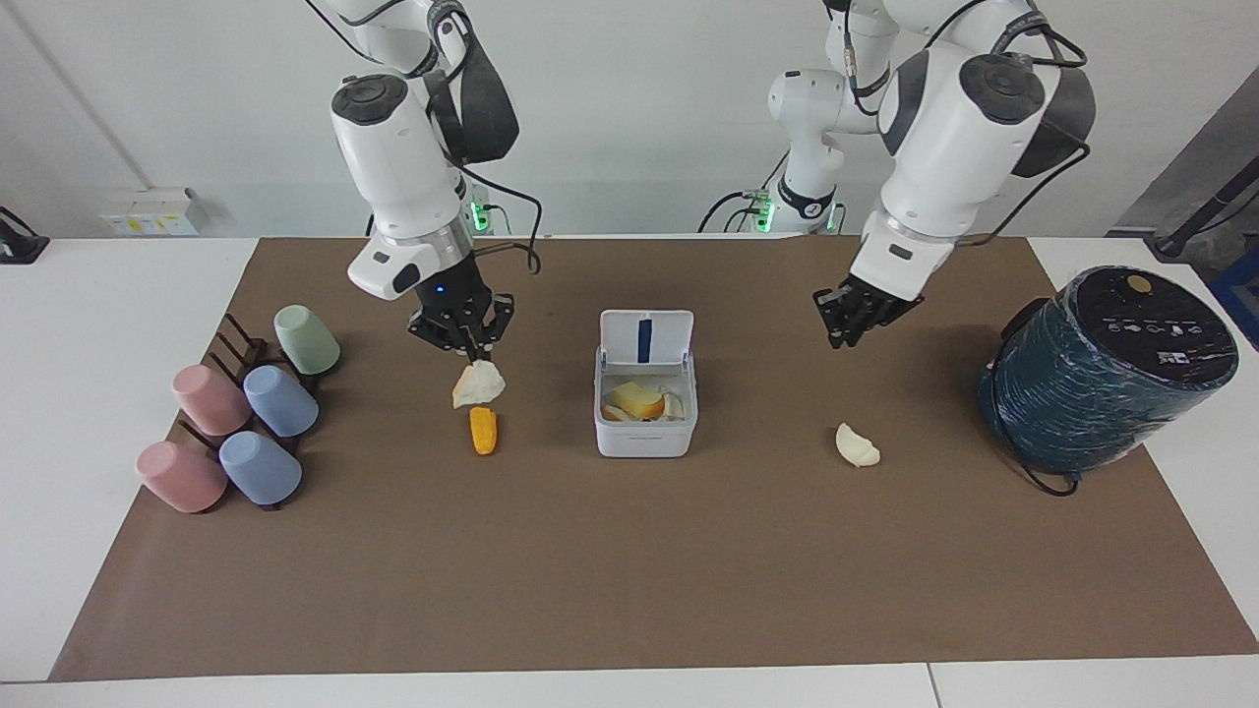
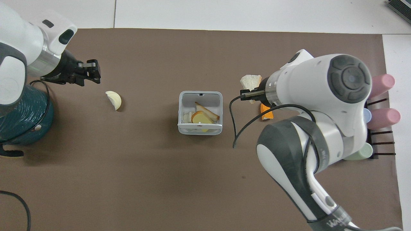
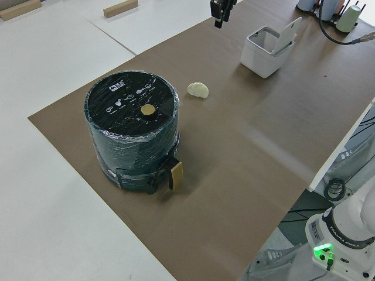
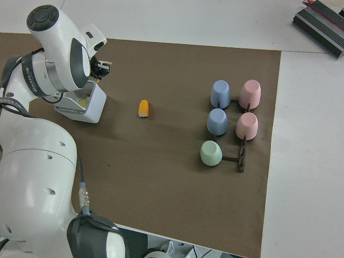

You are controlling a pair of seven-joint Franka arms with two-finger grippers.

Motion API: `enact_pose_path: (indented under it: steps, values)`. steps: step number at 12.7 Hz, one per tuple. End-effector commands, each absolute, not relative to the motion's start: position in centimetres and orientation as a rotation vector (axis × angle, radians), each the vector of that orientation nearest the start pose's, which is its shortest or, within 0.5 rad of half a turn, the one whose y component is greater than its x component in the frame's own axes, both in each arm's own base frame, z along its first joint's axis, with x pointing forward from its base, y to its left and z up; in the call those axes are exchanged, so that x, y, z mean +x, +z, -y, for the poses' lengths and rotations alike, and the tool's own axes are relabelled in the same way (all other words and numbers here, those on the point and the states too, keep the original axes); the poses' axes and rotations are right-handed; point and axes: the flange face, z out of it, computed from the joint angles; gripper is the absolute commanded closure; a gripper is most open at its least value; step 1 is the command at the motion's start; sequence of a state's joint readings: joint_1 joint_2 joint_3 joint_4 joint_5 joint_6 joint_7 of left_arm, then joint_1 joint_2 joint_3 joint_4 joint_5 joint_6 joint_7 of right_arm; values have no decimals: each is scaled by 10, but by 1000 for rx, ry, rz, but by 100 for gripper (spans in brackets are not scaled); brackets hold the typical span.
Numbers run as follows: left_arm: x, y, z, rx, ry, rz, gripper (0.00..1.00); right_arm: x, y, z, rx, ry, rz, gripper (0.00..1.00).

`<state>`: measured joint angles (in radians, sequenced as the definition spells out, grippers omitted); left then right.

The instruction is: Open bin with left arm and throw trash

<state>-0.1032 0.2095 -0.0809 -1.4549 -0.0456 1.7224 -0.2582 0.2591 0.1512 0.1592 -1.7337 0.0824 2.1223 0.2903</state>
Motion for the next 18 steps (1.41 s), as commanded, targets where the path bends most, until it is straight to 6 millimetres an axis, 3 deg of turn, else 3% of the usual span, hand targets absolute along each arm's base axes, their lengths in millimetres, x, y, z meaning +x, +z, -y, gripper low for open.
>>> enact_pose_path:
  steps: [1, 6, 9, 14, 16, 17, 18]
  values:
    - [614, 549, 100, -3206, -152, 105, 0, 581, 493, -300, -2906, -277, 128, 100]
    - [615, 473, 94, -3203, -265, 80, 0, 567, 457, -345, -2901, -204, 195, 100]
    - [613, 443, 81, -3197, -302, 99, 0, 559, 438, -368, -2889, -206, 225, 100]
    - [606, 378, 84, -3201, -247, 115, 0, 557, 426, -368, -2900, -175, 205, 100]
    - [607, 354, 87, -3203, -232, 114, 0, 558, 427, -367, -2899, -182, 204, 40]
    - [609, 340, 89, -3204, -214, 113, 0, 558, 428, -368, -2897, -183, 202, 31]
    - [611, 329, 89, -3206, -219, 123, 0, 558, 428, -368, -2897, -183, 202, 9]
